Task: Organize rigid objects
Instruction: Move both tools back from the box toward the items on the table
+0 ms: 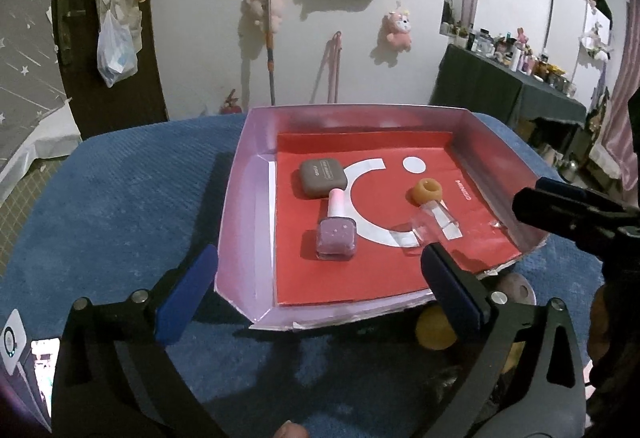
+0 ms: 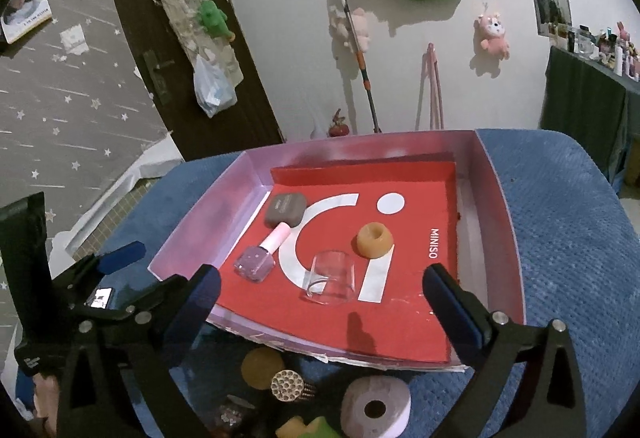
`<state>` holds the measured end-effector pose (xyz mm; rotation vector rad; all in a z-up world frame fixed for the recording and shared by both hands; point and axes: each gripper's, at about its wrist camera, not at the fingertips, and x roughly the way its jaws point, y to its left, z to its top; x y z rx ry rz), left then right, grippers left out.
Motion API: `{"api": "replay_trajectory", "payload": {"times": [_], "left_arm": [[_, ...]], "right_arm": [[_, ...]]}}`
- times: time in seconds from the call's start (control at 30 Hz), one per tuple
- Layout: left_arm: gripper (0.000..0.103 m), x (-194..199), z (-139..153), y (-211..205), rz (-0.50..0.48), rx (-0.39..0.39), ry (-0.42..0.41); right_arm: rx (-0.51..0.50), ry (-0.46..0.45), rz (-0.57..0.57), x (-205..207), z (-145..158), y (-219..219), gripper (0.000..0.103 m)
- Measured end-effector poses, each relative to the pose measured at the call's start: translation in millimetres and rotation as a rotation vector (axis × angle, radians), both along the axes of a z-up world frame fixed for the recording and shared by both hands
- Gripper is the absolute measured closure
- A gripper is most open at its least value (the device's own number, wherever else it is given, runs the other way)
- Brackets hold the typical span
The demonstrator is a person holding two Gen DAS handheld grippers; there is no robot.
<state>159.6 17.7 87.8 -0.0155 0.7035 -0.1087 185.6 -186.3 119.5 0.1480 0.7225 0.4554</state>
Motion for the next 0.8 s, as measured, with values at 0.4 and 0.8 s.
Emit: {"api": "replay_trajectory", "payload": {"times": [0.4,0.8], "left_arm": [[0.0,-21,0,1,0.019,-0.037,0.014],[0.0,-39,-16,-1,0.028,-0.037,0.05]], "right_arm": [[-0.004,-0.081,-0.004,-29,3,-4,0.0],[0.005,-0.057,-0.016,-47,-14,-11,0.0]]}}
